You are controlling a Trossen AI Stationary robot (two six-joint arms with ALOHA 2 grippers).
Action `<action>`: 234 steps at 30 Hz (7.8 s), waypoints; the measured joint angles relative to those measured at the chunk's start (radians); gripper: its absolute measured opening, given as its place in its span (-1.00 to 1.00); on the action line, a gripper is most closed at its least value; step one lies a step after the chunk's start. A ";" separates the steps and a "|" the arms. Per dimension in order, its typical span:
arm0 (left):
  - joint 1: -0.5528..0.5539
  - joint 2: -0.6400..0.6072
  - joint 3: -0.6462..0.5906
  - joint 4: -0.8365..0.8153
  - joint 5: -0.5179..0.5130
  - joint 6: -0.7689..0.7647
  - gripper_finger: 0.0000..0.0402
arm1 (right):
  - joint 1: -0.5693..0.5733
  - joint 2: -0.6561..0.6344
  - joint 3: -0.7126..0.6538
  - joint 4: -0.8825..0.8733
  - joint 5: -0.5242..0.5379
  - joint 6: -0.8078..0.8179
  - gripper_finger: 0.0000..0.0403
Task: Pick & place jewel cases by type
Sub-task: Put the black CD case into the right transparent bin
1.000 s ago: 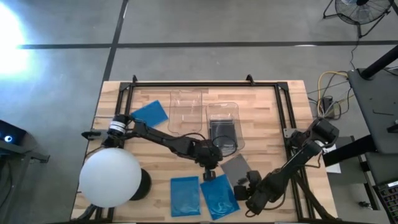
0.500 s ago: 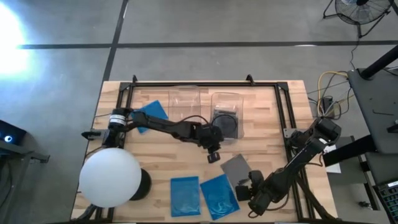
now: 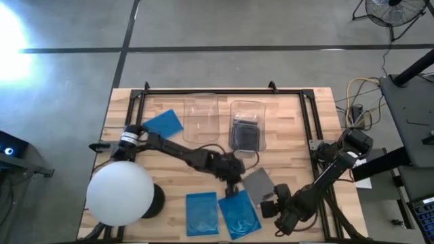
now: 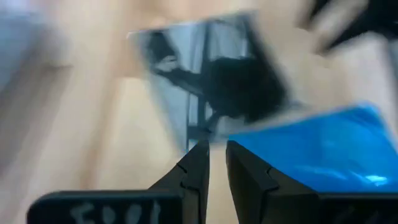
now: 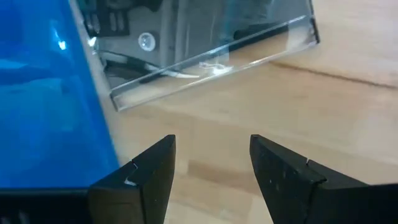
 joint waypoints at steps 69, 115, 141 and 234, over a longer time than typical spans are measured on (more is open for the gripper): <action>0.051 0.172 0.018 0.115 0.001 -0.259 -0.82 | -0.086 -0.021 -0.105 -0.029 0.009 -0.020 0.00; 0.029 0.092 0.014 -0.280 0.105 0.005 -0.82 | -0.144 -0.148 -0.163 0.253 0.586 -0.152 0.00; 0.034 -0.003 -0.044 -0.453 -0.018 0.127 -0.82 | -0.203 -0.172 -0.163 0.385 0.569 -0.308 0.00; -0.033 -0.275 -0.281 -0.238 -0.091 -0.079 -0.82 | -0.274 -0.141 -0.170 0.631 0.303 -0.409 -0.84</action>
